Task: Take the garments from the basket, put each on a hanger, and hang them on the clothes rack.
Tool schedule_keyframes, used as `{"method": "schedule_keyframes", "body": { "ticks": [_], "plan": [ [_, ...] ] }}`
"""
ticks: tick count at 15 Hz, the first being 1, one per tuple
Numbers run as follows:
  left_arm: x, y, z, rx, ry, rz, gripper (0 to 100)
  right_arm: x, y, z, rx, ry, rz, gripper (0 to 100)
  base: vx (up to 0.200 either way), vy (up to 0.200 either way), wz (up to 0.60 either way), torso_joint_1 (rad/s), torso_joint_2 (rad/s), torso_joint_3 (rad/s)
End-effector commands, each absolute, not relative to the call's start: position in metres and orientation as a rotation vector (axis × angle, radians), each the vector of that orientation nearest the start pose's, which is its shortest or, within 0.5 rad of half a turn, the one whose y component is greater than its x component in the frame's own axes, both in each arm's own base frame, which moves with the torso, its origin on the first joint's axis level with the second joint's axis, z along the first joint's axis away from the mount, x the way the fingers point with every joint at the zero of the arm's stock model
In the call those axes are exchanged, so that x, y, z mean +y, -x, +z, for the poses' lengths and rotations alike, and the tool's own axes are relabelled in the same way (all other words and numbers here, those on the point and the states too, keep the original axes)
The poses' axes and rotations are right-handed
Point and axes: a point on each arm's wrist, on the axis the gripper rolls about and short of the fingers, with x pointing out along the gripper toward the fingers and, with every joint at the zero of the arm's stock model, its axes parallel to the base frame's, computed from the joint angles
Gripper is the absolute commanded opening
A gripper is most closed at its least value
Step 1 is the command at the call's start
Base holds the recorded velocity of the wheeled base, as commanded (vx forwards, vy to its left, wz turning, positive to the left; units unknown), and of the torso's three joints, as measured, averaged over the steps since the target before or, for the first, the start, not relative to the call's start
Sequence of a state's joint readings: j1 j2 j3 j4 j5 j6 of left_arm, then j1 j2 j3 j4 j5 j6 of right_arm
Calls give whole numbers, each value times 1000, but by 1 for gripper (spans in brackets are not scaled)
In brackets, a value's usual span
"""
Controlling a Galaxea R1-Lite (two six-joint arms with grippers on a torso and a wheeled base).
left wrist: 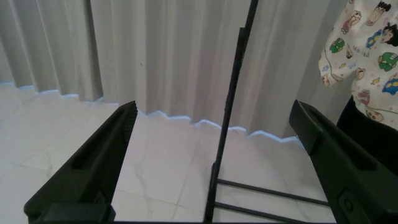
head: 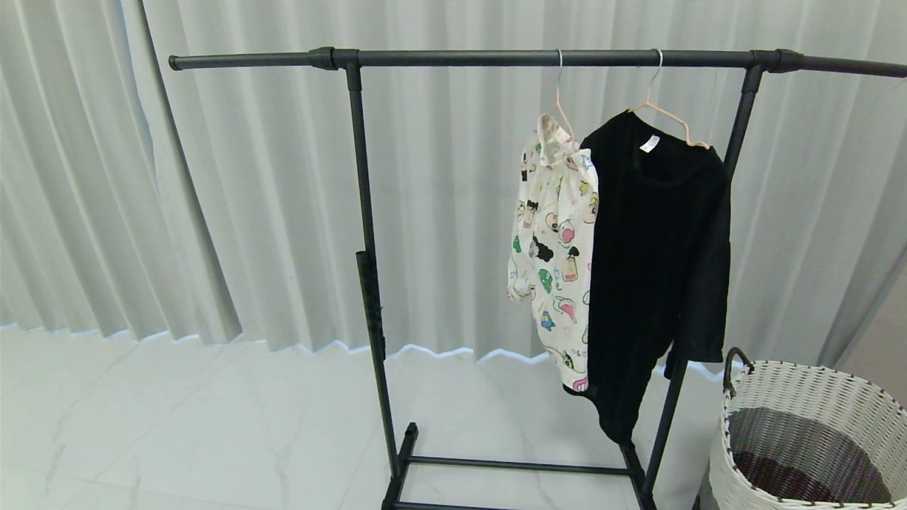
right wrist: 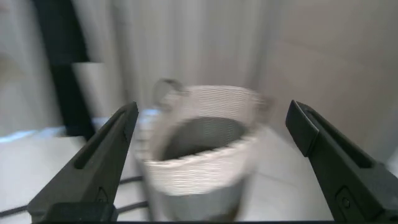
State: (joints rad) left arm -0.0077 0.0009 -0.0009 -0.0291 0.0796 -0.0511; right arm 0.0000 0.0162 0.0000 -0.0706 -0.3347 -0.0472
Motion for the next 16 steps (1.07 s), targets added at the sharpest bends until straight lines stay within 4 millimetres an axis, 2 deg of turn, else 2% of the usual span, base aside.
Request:
{"method": "schedule_keyframes", "body": {
  "ticks": [1,4,6,16],
  "plan": [
    [2,23,78,-31,53,73,100,-6,24,81,-56,-28,-233,100,0,0,0,0,0,0],
    [2,23,78,-29,-5,69,100,-3,23,79,-36,-111,-106,100,0,0,0,0,0,0],
    [0,23,77,-15,-41,-6,100,-3,23,78,-26,-108,-106,100,0,0,0,0,0,0],
    [0,23,76,-3,5,0,100,-3,23,77,-17,-109,-116,100,0,0,0,0,0,0]
  ]
}}
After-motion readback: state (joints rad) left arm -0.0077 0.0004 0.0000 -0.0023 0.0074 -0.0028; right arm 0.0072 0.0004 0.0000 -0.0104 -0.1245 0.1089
